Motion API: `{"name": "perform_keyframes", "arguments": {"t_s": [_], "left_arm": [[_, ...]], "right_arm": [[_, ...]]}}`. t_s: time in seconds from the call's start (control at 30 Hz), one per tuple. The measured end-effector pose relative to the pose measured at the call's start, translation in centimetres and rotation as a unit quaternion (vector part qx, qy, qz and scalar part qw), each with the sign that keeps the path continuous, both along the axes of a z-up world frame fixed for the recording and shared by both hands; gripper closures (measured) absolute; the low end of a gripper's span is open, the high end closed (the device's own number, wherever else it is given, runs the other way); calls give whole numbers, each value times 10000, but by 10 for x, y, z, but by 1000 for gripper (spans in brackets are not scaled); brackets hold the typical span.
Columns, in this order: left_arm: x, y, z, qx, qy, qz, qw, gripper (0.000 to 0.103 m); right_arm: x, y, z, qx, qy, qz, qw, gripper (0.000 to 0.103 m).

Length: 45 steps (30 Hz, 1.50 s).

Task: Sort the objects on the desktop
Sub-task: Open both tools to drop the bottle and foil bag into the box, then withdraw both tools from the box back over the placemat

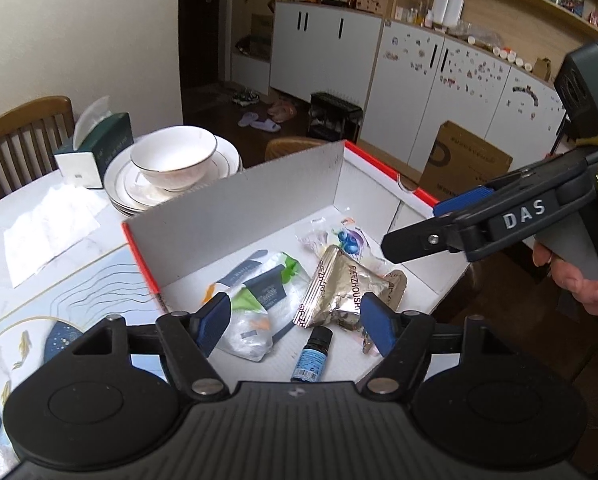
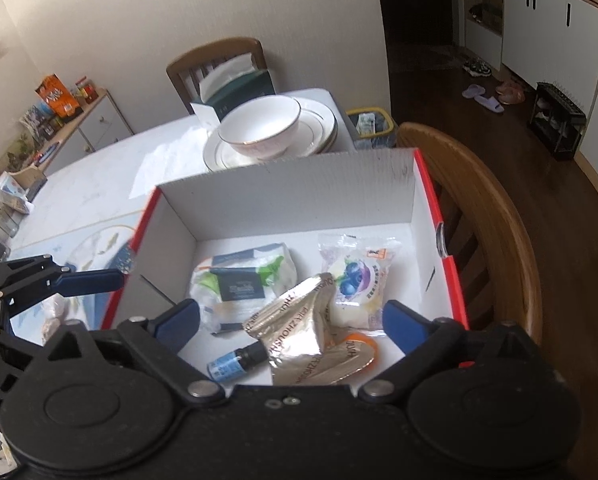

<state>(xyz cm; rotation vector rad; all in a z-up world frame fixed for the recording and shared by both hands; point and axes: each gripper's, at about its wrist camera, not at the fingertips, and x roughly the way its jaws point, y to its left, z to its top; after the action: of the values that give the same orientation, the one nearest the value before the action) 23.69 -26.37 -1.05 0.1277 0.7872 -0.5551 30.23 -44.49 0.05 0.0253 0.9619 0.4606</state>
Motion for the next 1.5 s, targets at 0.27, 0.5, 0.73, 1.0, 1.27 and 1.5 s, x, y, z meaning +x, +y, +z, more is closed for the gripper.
{"name": "perform_keyframes", "arguments": {"t_s": [0.27, 0.5, 0.73, 1.0, 1.27, 1.5], "left_arm": [[-11, 31, 9, -184, -113, 228, 9995, 25], [-20, 76, 17, -331, -250, 433, 9982, 21], [-30, 135, 24, -332, -383, 663, 9965, 17], [-38, 212, 18, -259, -463, 1039, 9932, 2], [-39, 284, 6, -156, -387, 1300, 9906, 1], [-41, 342, -15, -46, -164, 1498, 9886, 1]], "right_arm": [[-20, 18, 13, -155, -344, 39, 9993, 1], [-37, 46, 24, -74, -542, -111, 9984, 1], [-53, 95, 32, -39, -590, -43, 9982, 1], [-73, 170, 28, -84, -658, 241, 9975, 1], [-86, 246, 14, -144, -578, 482, 9971, 1], [-89, 304, -3, -226, -428, 716, 9963, 1]]}}
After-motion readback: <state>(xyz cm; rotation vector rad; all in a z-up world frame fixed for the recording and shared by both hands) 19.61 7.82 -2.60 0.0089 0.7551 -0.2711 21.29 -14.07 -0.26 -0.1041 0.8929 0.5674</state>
